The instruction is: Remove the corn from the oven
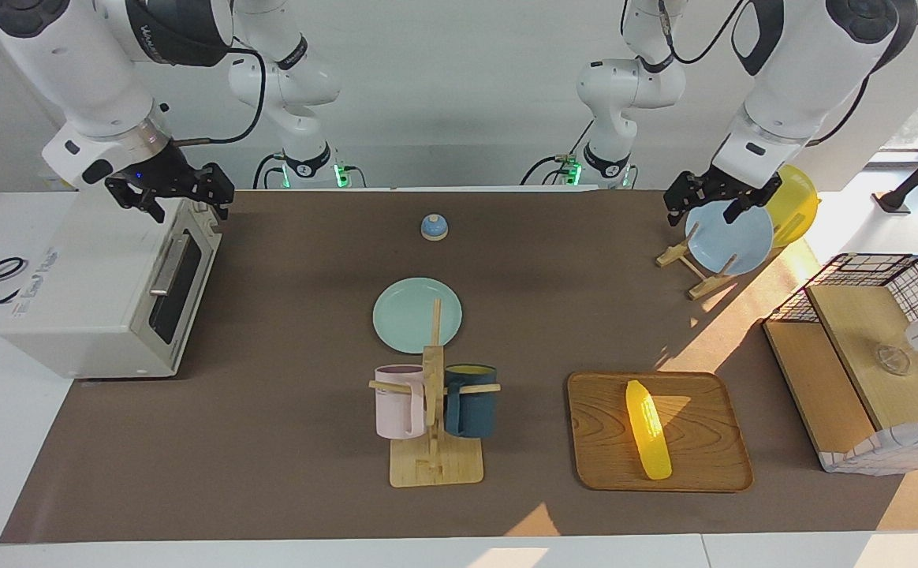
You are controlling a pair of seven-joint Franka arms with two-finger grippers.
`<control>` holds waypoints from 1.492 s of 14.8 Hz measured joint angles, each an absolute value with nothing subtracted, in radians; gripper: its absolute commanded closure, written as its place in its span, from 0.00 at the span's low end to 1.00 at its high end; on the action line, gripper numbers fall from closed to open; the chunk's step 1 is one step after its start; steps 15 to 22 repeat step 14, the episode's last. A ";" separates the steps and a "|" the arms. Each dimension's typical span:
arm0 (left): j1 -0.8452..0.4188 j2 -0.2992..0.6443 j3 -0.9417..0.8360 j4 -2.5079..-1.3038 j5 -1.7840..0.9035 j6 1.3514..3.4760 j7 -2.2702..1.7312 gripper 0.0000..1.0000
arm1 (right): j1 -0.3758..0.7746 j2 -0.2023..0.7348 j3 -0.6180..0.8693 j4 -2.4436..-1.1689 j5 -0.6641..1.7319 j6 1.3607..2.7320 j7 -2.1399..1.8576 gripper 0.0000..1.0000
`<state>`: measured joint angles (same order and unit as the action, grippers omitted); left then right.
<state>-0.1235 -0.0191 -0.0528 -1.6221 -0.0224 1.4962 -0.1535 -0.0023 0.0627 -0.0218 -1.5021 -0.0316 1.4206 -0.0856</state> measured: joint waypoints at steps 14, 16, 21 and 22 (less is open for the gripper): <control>-0.127 -0.044 -0.062 -1.676 -0.027 1.610 -0.154 0.00 | -0.001 0.062 -0.018 -1.502 -0.032 1.425 -0.086 0.00; -0.127 -0.044 -0.062 -1.676 -0.027 1.610 -0.154 0.00 | -0.001 0.062 -0.018 -1.502 -0.032 1.425 -0.086 0.00; -0.127 -0.044 -0.062 -1.676 -0.027 1.610 -0.154 0.00 | -0.001 0.062 -0.018 -1.502 -0.032 1.425 -0.086 0.00; -0.127 -0.044 -0.062 -1.676 -0.027 1.610 -0.154 0.00 | -0.001 0.062 -0.018 -1.502 -0.032 1.425 -0.086 0.00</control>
